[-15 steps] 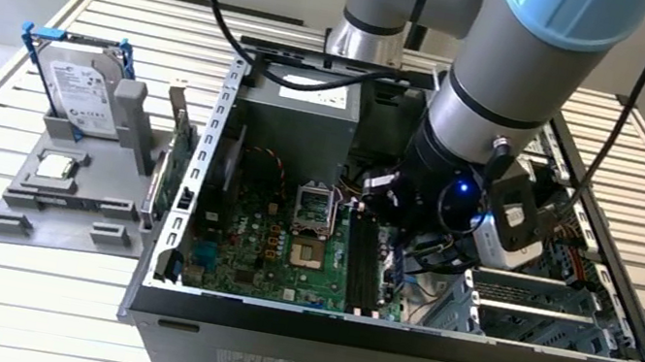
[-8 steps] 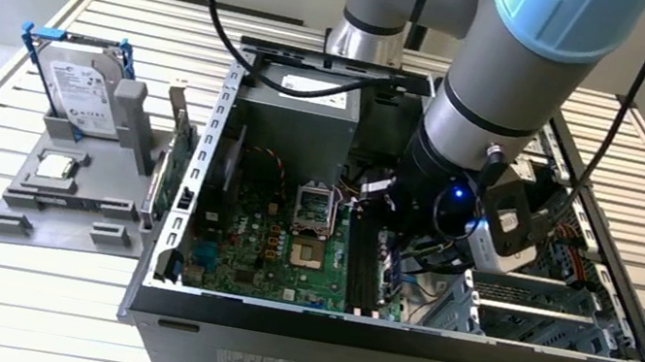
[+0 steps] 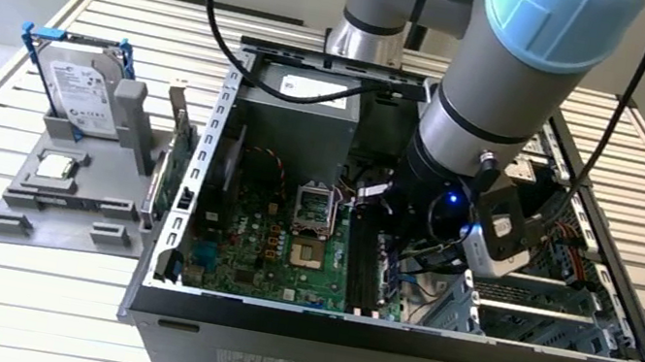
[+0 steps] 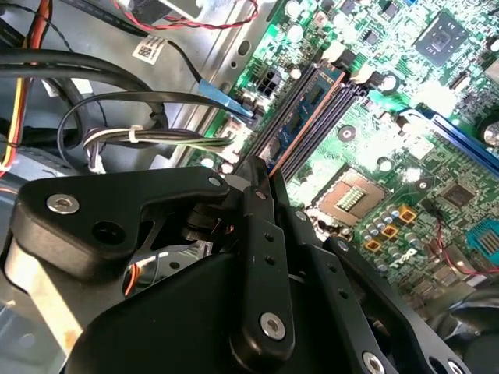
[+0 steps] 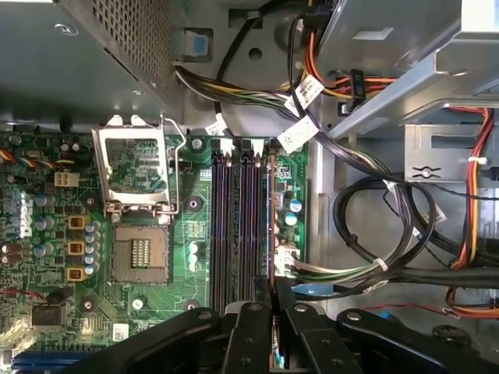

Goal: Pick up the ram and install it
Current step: 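Insert the ram into the slot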

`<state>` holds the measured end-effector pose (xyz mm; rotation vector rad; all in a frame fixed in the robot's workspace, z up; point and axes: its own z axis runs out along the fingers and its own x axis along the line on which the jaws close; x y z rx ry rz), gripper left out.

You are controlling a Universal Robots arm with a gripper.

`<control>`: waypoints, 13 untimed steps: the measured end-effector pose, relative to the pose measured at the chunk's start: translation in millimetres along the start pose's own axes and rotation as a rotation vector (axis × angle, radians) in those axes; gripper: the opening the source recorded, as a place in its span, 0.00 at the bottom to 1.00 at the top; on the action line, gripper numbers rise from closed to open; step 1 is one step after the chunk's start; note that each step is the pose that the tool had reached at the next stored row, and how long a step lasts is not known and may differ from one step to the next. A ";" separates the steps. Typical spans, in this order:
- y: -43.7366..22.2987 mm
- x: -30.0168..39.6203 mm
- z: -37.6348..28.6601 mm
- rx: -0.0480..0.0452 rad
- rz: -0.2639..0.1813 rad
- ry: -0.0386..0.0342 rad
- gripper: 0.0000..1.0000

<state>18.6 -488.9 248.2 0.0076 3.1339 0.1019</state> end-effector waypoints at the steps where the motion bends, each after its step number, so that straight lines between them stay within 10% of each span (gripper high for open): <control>1: 0.0 0.0 0.0 0.0002 0.000 0.0000 0.00; 13: 1.2 0.2 6.3 0.0000 0.000 -0.0003 0.00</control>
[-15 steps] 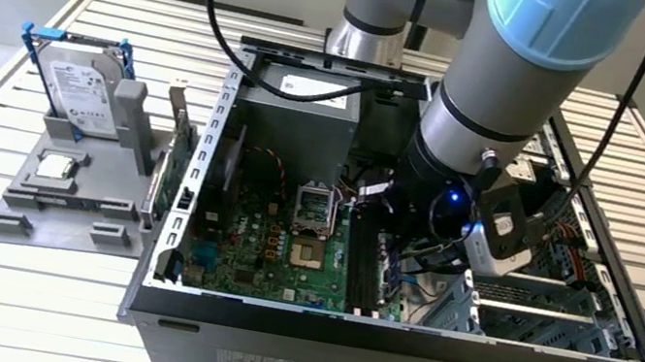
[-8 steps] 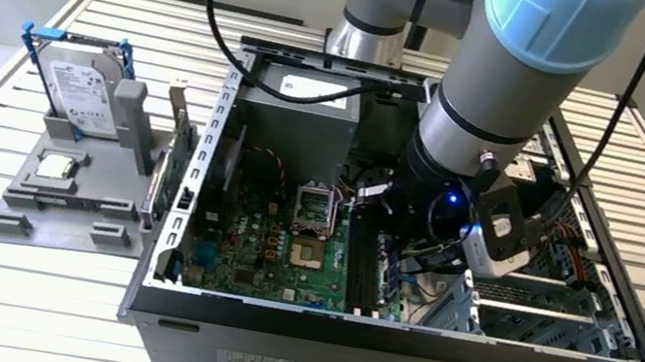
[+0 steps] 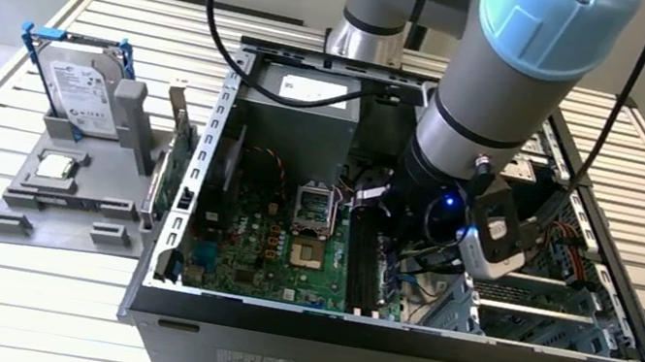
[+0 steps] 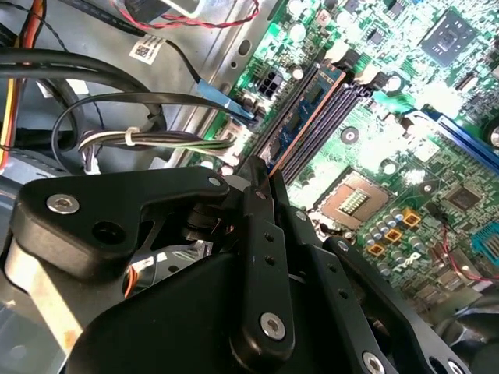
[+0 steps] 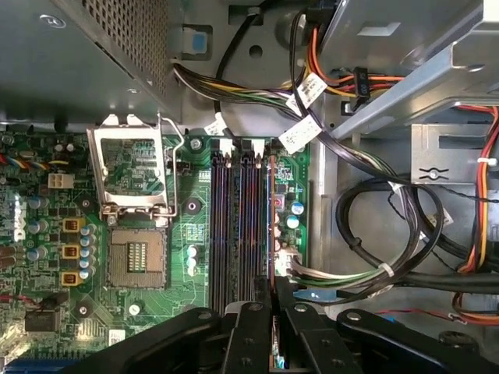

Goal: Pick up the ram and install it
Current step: 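Insert the ram into the slot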

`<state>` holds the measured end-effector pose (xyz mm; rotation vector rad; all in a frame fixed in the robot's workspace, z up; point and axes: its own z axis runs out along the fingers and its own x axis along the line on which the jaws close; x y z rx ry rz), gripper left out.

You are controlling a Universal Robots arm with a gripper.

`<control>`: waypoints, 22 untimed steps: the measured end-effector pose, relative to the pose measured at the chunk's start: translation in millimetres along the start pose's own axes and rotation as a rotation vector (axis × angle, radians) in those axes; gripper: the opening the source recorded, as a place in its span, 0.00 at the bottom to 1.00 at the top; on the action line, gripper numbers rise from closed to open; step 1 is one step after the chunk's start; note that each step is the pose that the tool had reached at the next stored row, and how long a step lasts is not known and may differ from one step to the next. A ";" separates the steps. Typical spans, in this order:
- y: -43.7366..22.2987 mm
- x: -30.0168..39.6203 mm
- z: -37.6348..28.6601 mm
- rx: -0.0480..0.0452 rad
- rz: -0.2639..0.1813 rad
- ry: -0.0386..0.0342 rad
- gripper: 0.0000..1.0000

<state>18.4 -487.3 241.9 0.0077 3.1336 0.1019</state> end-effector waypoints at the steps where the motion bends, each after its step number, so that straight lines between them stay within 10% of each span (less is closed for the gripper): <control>1: 0.2 0.0 0.4 0.0002 0.000 0.0001 0.00; 22: 3.1 0.3 13.0 -0.0002 -0.016 0.0010 0.00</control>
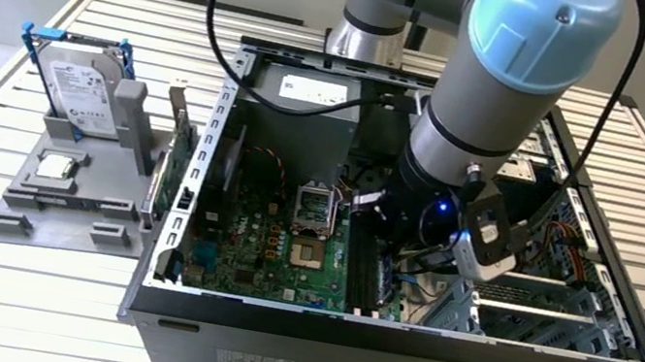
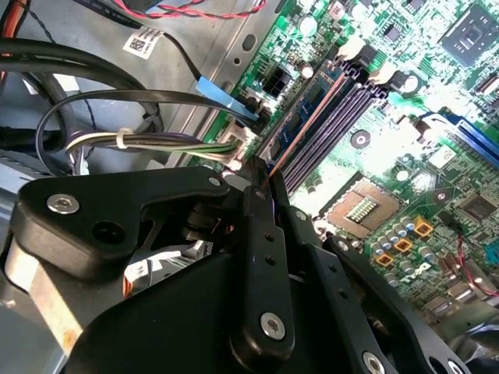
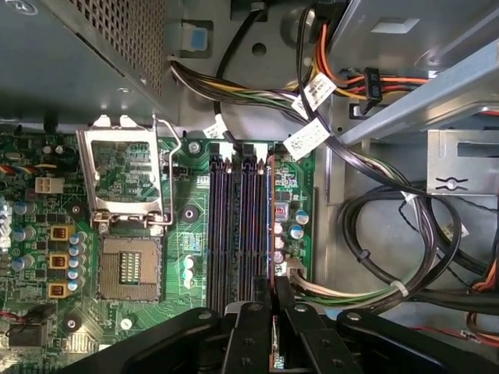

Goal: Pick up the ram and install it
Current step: 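Insert the ram into the slot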

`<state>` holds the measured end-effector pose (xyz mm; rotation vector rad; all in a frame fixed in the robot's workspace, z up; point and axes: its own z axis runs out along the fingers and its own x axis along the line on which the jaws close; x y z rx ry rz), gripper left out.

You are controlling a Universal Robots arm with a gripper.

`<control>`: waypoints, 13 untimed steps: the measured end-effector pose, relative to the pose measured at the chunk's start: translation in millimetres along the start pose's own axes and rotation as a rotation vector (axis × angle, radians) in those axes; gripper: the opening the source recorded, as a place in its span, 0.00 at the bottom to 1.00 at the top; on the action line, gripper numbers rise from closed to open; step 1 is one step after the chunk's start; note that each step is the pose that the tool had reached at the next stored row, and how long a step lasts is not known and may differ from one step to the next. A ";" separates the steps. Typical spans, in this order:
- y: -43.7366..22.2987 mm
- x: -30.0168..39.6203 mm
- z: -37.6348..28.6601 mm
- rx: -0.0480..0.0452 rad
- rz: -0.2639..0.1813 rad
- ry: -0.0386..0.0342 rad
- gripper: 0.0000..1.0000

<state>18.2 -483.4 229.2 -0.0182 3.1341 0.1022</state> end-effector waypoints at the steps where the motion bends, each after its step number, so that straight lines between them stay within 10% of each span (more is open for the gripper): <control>1: -0.3 0.0 0.1 0.0000 -0.002 0.0002 0.00; 13: -2.5 0.8 3.4 0.0000 -0.013 0.0009 0.00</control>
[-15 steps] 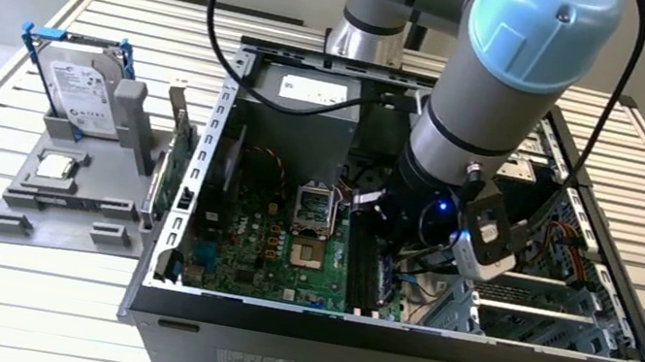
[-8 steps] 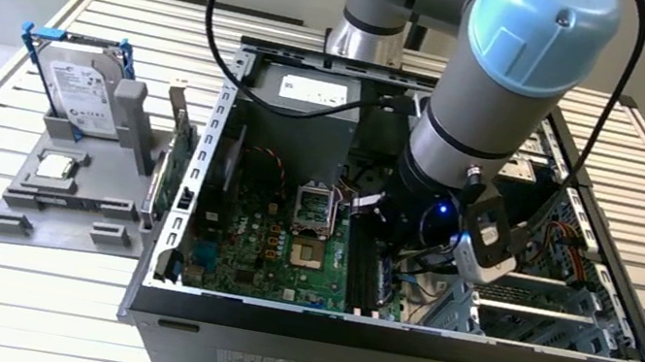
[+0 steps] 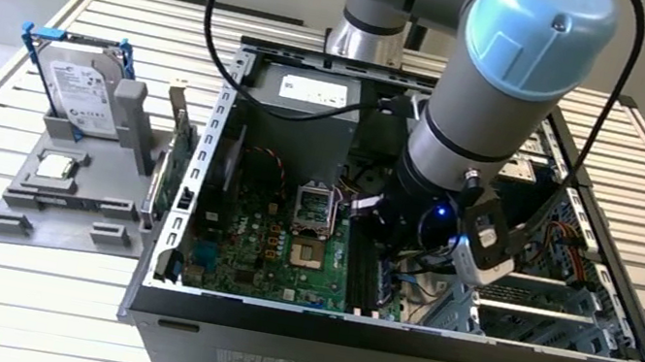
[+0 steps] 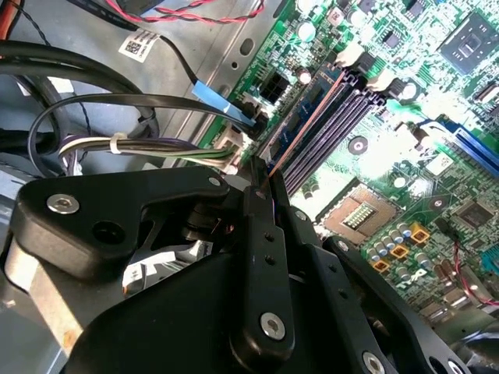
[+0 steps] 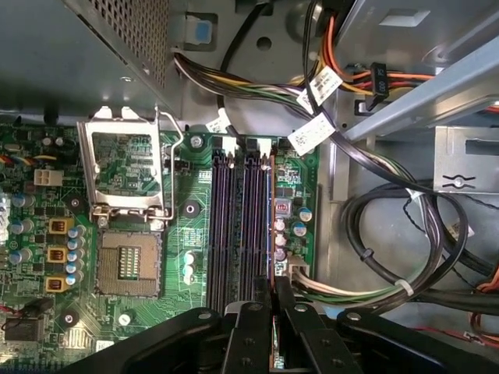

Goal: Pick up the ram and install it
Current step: 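Insert the ram into the slot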

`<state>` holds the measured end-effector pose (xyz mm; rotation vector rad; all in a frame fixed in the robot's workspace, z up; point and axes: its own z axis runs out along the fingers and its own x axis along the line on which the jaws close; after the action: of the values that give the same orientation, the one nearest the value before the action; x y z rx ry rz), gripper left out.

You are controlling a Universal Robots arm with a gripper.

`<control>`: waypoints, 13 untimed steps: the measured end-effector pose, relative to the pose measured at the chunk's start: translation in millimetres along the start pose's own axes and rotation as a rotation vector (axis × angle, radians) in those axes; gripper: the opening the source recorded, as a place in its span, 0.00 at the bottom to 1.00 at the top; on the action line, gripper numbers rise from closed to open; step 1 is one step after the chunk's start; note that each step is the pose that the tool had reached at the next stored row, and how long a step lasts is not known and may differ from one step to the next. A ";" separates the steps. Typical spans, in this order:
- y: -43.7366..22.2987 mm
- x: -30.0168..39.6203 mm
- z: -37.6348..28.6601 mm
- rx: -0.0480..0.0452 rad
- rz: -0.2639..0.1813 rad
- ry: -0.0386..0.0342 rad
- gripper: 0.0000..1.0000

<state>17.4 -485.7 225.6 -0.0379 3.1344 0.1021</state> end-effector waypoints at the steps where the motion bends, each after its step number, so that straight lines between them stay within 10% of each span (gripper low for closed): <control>1: -0.1 0.1 0.3 -0.0002 -0.001 0.0000 0.00; 13: -2.0 1.7 4.1 -0.0002 -0.020 0.0013 0.00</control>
<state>15.8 -487.4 221.4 -0.0689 3.1345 0.1023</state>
